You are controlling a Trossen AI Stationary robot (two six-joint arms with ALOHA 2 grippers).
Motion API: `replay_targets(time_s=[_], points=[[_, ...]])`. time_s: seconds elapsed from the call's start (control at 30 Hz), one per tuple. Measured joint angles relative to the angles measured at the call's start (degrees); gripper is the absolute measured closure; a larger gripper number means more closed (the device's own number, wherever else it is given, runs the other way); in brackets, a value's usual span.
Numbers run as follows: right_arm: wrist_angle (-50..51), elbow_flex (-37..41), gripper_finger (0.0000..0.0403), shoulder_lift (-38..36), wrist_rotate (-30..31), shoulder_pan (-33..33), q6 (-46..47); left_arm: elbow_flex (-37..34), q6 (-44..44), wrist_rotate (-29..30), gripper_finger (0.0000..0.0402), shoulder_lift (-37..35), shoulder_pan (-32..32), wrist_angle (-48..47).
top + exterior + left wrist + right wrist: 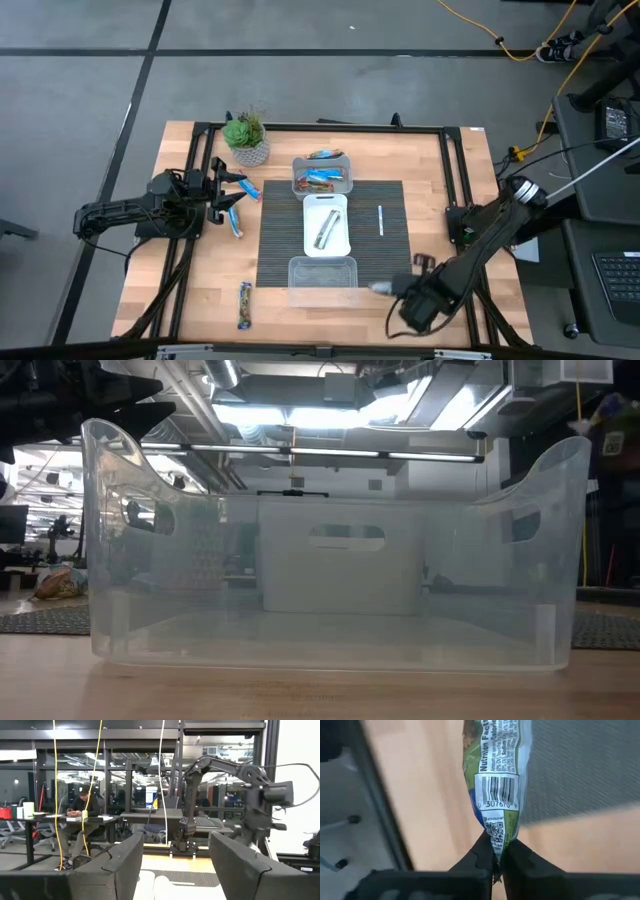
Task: Pick and place Granola Bars by type
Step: Put the right blue granola bar into the transparent bin
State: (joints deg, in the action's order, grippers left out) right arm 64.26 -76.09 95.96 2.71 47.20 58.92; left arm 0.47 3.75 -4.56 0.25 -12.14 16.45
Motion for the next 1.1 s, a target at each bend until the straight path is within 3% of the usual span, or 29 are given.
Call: replay_targets(time_s=[0.27,0.43,0.6,0.73,0.93,1.1], points=[[11.22,0.0,0.0381,-8.4,5.1,-3.82,4.35,0.0,0.0,0.0,0.0183,0.0,-0.02,0.0],[11.66,0.0,0.0383,-11.81,9.98,-9.35,-0.5,0.0,0.0,0.0,0.0184,-0.02,0.0,0.0],[10.08,0.02,0.0383,-12.84,10.36,-18.69,-15.27,-0.02,0.0,0.0,0.0183,0.0,-0.02,-0.02],[4.68,0.02,0.0379,-12.88,9.66,-27.42,-33.26,0.0,-0.02,0.0,0.0183,-0.02,-0.01,0.0],[-6.38,0.02,0.0383,-12.88,2.64,-39.77,-58.73,0.0,0.0,0.0,0.0184,0.0,-0.02,0.0],[-12.69,-0.79,0.0381,-12.79,-1.72,-45.64,-69.11,0.0,-0.02,0.0,0.0183,-0.02,-0.02,0.0]])
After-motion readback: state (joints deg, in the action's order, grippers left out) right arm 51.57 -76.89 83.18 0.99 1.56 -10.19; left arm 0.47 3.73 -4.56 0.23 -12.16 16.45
